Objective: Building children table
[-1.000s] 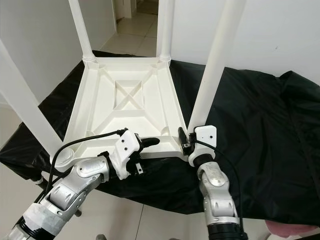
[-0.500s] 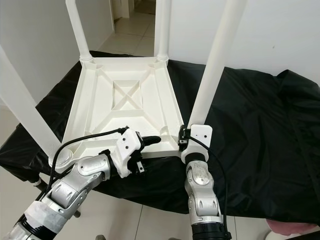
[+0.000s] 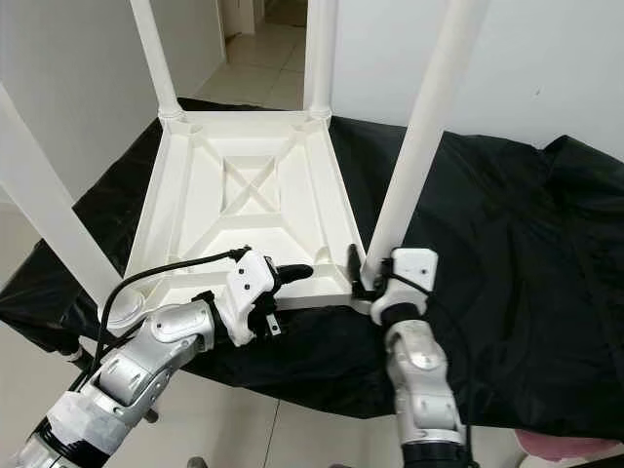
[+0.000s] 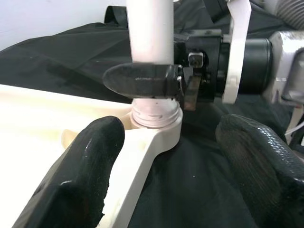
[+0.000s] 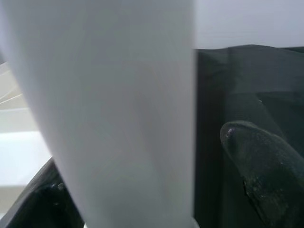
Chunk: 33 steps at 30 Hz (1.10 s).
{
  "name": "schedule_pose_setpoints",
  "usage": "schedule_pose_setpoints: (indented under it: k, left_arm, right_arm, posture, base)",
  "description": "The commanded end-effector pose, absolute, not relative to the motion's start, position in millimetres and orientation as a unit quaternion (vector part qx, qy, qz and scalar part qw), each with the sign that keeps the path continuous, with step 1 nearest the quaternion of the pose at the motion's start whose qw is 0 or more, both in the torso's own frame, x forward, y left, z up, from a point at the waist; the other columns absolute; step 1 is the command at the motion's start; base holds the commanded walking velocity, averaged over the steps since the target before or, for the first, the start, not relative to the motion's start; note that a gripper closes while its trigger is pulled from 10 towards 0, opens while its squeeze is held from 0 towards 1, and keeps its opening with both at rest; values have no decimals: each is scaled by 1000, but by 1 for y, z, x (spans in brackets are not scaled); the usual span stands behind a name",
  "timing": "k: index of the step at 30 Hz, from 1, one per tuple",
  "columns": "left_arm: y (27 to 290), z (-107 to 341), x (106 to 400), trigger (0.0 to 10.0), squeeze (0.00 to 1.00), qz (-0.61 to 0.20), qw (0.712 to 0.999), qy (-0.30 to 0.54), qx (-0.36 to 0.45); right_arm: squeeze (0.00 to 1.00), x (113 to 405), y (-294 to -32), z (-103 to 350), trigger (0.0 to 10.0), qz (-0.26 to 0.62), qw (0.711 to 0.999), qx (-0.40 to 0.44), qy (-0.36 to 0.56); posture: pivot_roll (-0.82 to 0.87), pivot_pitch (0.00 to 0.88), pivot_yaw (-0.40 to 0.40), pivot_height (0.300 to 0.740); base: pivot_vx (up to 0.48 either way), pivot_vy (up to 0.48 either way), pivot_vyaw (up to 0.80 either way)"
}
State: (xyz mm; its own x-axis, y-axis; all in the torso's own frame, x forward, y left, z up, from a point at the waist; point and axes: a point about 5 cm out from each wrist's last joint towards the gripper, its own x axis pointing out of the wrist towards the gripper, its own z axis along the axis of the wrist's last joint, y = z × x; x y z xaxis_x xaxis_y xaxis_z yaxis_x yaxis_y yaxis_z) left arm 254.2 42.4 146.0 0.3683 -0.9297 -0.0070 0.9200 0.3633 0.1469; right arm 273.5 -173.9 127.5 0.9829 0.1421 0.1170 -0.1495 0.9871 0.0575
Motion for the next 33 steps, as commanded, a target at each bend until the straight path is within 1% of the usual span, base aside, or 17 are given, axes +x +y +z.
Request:
schedule_pose_setpoints:
  k: [1,2,5,6,8,10,15,16,17,18,20,21,31,32,33]
  left_arm:
    - [41,146,252,10000,0,-593,801,-36,73]
    - [42,146,252,10000,0,-594,800,-37,74]
    - [42,147,252,10000,0,-594,800,-37,75]
    - [43,147,252,10000,0,-594,800,-37,76]
    - [43,147,252,10000,0,-594,800,-37,76]
    - [43,147,253,10000,0,-594,800,-36,77]
    - [44,147,252,10000,0,-595,799,-36,77]
    - [43,148,252,10000,0,-595,799,-37,77]
    - [43,148,252,10000,0,-595,799,-37,77]
    - [43,148,253,10000,0,-595,799,-37,78]
    - [43,148,253,10000,0,-596,799,-38,78]
    - [43,148,253,10000,0,-595,799,-38,79]
    - [41,143,252,10000,0,-592,801,-34,77]
    - [41,143,251,10000,0,-592,801,-33,77]
    - [41,142,251,10000,0,-592,801,-33,77]
  right_arm:
    - [0,276,-176,129,10000,106,992,39,-56]
    - [0,277,-179,130,10000,138,988,28,-56]
    - [0,278,-181,131,10000,158,986,20,-55]
    - [0,280,-184,130,10000,199,979,5,-53]
    - [0,280,-184,130,10000,199,979,5,-53]
    - [0,286,-184,131,10000,236,970,-13,-50]
    - [0,294,-180,131,10000,278,959,-25,-40]
    - [0,297,-180,130,4784,285,957,-32,-40]
    - [0,297,-180,130,4784,285,957,-32,-40]
    - [0,299,-180,129,4196,289,956,-36,-38]
    - [0,301,-181,128,4196,292,955,-39,-37]
    - [0,302,-182,127,0,296,954,-46,-34]
    - [0,303,-188,117,0,304,951,-47,-12]
    - [0,302,-188,117,10000,300,953,-42,-12]
    - [0,301,-186,118,10000,293,955,-38,-14]
  posture:
    - [-92,0,-5,740]
    - [-90,0,-5,740]
    - [-90,0,-5,740]
    - [-84,0,-2,740]
    - [-84,0,-2,740]
    - [-80,0,-2,740]
    - [-74,0,-1,740]
    - [-73,0,-3,740]
    - [-73,0,-3,740]
    - [-71,0,-3,740]
    - [-71,0,-3,740]
    - [-68,0,-7,740]
    - [-70,0,-14,740]
    - [-70,0,-14,740]
    - [-74,0,-17,740]
  base:
    - [0,0,0]
    - [0,0,0]
    - [0,0,0]
    - [0,0,0]
    - [0,0,0]
    - [0,0,0]
    - [0,0,0]
    - [0,0,0]
    - [0,0,0]
    - [0,0,0]
    - [0,0,0]
    - [0,0,0]
    - [0,0,0]
    - [0,0,0]
    - [0,0,0]
